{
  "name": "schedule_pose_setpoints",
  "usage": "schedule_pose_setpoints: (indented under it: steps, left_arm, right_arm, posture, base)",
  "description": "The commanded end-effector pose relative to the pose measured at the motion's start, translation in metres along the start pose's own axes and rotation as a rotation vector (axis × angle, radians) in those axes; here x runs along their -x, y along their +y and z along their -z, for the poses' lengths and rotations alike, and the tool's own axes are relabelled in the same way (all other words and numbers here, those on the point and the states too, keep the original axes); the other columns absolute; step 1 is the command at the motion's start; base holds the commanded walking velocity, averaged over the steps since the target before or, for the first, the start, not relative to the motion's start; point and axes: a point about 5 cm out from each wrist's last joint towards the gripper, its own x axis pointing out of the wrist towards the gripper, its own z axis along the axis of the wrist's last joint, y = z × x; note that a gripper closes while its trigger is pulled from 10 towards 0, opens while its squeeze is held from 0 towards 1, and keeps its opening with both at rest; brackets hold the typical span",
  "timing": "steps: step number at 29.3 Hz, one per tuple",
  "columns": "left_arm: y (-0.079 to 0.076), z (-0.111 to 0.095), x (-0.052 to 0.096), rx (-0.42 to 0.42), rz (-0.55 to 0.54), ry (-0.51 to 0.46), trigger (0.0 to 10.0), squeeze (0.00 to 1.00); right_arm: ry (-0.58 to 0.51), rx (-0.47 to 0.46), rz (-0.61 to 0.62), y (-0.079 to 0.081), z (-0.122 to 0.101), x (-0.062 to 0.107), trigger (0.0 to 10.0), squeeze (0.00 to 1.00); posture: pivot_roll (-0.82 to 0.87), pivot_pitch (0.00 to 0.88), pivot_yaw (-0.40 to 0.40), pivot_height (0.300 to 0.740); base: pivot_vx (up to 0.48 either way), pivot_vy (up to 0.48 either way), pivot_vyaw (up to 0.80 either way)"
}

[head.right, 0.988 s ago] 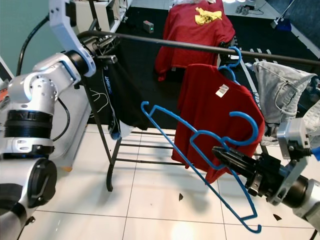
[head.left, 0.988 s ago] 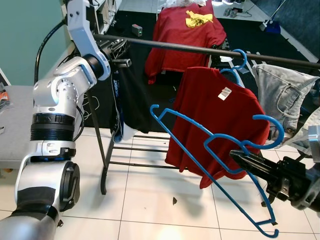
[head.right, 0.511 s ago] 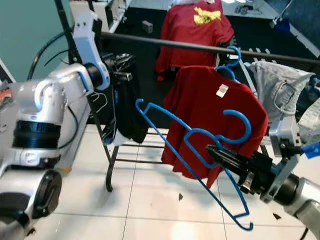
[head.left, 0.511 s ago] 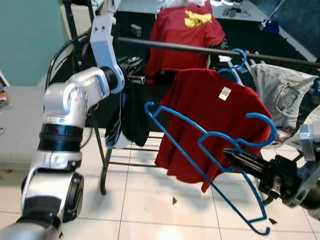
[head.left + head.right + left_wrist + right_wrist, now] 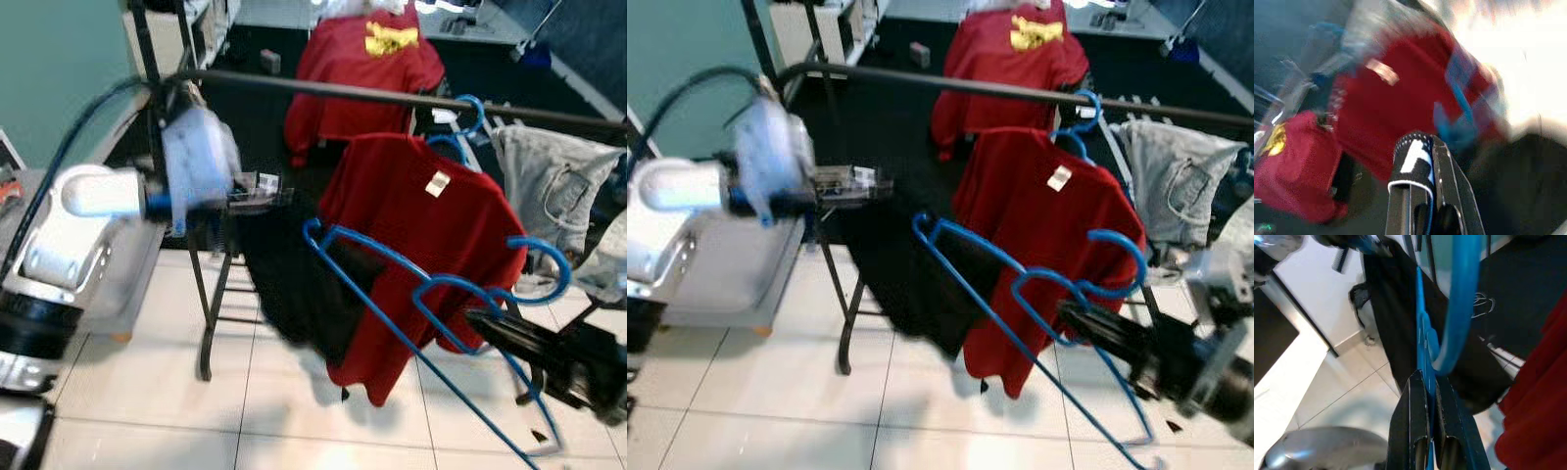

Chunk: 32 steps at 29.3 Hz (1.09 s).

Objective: Hang hanger

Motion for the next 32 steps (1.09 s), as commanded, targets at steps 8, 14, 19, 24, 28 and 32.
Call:
schedule_pose_setpoints:
  steps: [8,14,19,24,28,32]
  left_arm:
    - [-0.004,-0.009,-0.018,-0.432,0.231,-0.012,10.0,0.00]
    - [-0.001,-0.022,-0.015,-0.469,0.300,-0.145,10.0,0.00]
    - [-0.004,-0.027,-0.010,-0.546,0.462,-0.198,10.0,0.00]
    - [-0.007,-0.024,-0.009,-0.689,0.510,-0.185,10.0,0.00]
    - [-0.007,-0.027,-0.011,-0.815,0.495,-0.215,10.0,0.00]
    - [-0.003,-0.033,-0.017,-0.900,0.435,-0.277,10.0,0.00]
  right_arm:
    - [0.064,-0.031,-0.083,0.006,-0.004,0.020,10.0,0.00]
    - [0.085,-0.035,-0.069,0.002,-0.001,0.024,10.0,0.00]
    - [0.099,-0.028,-0.070,-0.003,-0.003,0.030,10.0,0.00]
    - [0.108,-0.026,-0.079,-0.005,-0.005,0.032,10.0,0.00]
    - [0.119,-0.027,-0.097,-0.004,-0.006,0.032,10.0,0.00]
    - [0.132,-0.032,-0.140,-0.003,-0.007,0.029,10.0,0.00]
  posture:
    - [-0.02,0.161,-0.013,0.740]
    - [-0.02,0.157,-0.013,0.740]
    - [-0.01,0.154,-0.013,0.740]
    - [-0.01,0.155,-0.013,0.740]
    - [0.00,0.159,-0.011,0.740]
    - [0.00,0.160,-0.008,0.740]
  base:
    - [0.000,0.000,0.00]
    - [0.000,0.000,0.00]
    - [0.000,0.000,0.00]
    - [0.000,0.000,0.00]
    - [0.000,0.000,0.00]
    - [0.000,0.000,0.00]
